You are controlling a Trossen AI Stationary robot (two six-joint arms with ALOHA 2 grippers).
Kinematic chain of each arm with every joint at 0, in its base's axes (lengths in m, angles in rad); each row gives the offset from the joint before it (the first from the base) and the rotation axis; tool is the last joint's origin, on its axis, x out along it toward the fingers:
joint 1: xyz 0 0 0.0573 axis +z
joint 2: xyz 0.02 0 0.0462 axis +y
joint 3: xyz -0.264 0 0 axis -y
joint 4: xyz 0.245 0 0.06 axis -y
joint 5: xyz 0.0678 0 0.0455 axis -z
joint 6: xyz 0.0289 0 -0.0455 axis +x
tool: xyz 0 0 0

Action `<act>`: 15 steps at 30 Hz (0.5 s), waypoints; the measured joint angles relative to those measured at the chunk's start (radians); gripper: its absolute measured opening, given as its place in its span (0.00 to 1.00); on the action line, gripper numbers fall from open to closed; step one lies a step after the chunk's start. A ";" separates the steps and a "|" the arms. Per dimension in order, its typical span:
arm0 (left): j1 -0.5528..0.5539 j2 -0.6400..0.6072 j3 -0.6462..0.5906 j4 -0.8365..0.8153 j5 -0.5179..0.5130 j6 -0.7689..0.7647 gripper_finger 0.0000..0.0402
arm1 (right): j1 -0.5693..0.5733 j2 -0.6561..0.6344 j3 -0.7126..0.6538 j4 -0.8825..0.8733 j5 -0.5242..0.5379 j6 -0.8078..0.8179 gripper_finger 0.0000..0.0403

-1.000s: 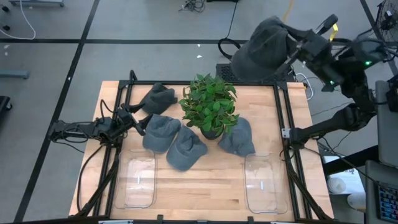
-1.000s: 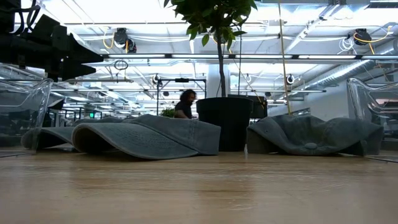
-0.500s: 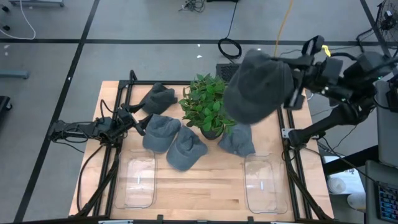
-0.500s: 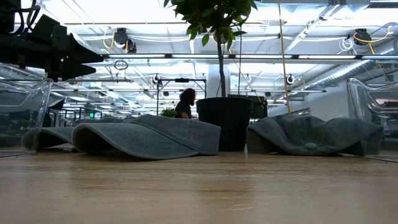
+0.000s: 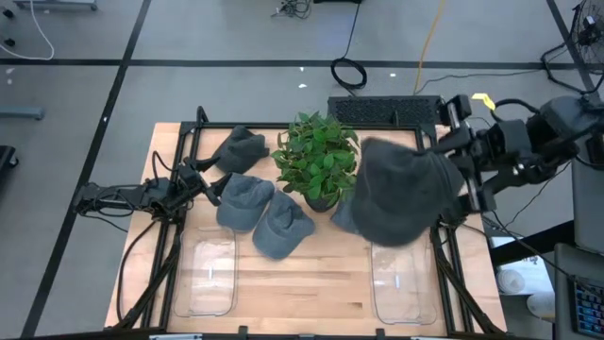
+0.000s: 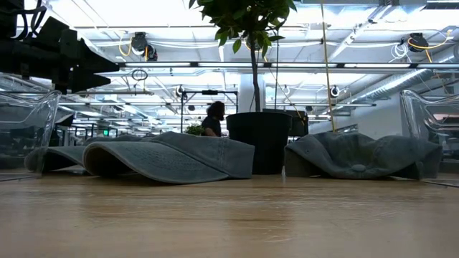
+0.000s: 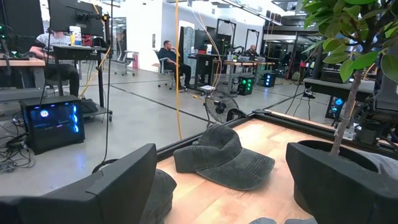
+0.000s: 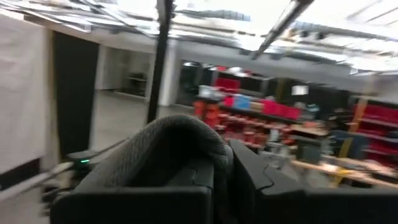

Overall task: Pick & Place hat
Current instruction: Put the right black cap into the right transparent bin

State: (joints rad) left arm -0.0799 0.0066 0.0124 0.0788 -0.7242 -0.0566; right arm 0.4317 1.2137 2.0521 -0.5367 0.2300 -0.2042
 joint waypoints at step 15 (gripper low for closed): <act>0.000 0.000 0.000 0.000 0.000 0.000 0.91 | 0.182 -0.019 -0.001 -0.231 -0.079 0.169 0.03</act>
State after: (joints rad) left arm -0.0799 0.0067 0.0124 0.0788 -0.7239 -0.0566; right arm 0.6139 1.1946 2.0514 -0.7680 0.1513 -0.0352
